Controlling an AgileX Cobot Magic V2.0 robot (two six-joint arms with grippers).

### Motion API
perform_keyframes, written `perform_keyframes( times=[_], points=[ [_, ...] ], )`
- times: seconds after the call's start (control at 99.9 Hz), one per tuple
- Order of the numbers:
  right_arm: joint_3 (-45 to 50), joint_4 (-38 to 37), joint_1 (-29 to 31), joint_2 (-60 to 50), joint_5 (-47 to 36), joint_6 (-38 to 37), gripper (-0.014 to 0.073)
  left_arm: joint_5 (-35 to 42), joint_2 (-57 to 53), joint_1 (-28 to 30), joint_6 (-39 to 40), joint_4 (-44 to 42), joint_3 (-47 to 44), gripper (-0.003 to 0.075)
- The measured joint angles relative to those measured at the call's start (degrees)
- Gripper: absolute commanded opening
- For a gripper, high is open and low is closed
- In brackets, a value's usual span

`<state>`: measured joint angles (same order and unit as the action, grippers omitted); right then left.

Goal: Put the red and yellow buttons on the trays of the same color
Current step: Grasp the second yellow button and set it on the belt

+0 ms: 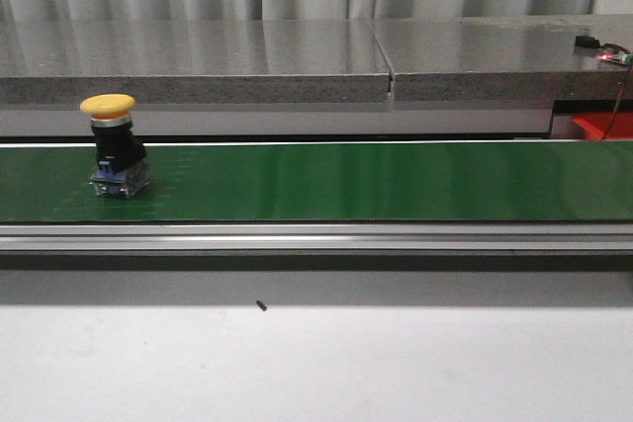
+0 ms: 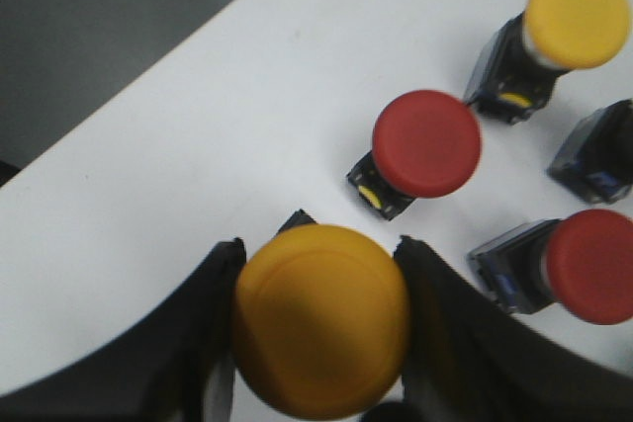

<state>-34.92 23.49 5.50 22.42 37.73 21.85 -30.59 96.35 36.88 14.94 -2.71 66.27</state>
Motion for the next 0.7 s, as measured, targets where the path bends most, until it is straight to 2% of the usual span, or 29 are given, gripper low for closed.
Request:
perform_keyframes(
  times=[0.14,0.27,0.52,0.701],
  points=[
    [0.0,0.0,0.0,0.0,0.0,0.0,-0.0068,-1.44,-5.18,-2.88,0.0,0.78,0.0,0.0043],
    [0.0,0.0,0.0,0.0,0.0,0.0,-0.0068,-3.85,-8.2,-8.23,-0.35,1.12,0.0,0.0043],
    [0.0,0.0,0.0,0.0,0.0,0.0,-0.0068,-5.55,-8.85,-19.15,-1.9,1.34,0.0,0.0043],
    [0.0,0.0,0.0,0.0,0.0,0.0,-0.0068,-5.22,-8.85,-22.96,-2.0,1.46,0.0,0.0043]
  ],
)
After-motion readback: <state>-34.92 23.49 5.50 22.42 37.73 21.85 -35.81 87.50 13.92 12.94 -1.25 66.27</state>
